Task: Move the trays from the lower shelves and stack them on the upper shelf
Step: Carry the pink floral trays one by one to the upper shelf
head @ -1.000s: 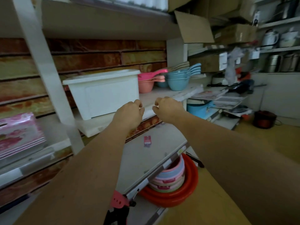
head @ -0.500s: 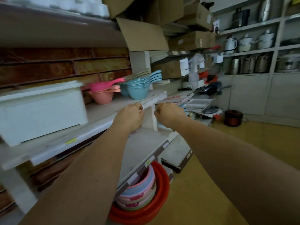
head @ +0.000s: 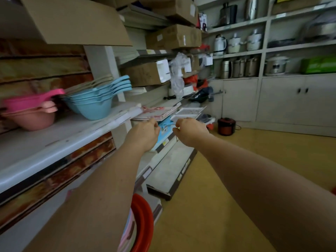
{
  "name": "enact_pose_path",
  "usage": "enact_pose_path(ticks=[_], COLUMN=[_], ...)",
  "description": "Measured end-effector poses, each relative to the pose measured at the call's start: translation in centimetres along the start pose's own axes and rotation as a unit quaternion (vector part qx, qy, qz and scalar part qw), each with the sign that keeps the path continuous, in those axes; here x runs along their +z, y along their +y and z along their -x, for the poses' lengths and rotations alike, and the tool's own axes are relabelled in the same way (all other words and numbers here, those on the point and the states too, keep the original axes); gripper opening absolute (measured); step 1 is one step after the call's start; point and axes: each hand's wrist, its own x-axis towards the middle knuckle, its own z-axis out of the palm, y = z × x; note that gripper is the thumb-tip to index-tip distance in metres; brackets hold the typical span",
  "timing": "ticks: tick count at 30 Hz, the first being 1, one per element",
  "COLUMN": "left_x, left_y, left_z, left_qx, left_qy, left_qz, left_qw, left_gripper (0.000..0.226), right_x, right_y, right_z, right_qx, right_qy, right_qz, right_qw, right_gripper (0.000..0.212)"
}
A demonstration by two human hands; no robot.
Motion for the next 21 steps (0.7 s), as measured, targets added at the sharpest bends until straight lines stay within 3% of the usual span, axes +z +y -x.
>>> enact_pose_path(ticks=[12,21], left_x=[9.1,16.4], left_y=[0.3,0.6], left_z=[-21.6,-35.1], left_qx=[0.050,0.015], left_qy=[-0.038,-0.043], left_qz=[0.016,0.005], left_qw=[0.998,0.999], left_gripper=[0.032,0.031], right_x=[3.2,7.0], right_y=[7.9,14.1], right_z=[-19.2,-34.1], right_qx=[0.048,-0.001], right_qy=[-0.002,-0.030], right_qz=[-0.011,-0.015], right_qw=[0.999,0.999], right_gripper=[0.038,0.038])
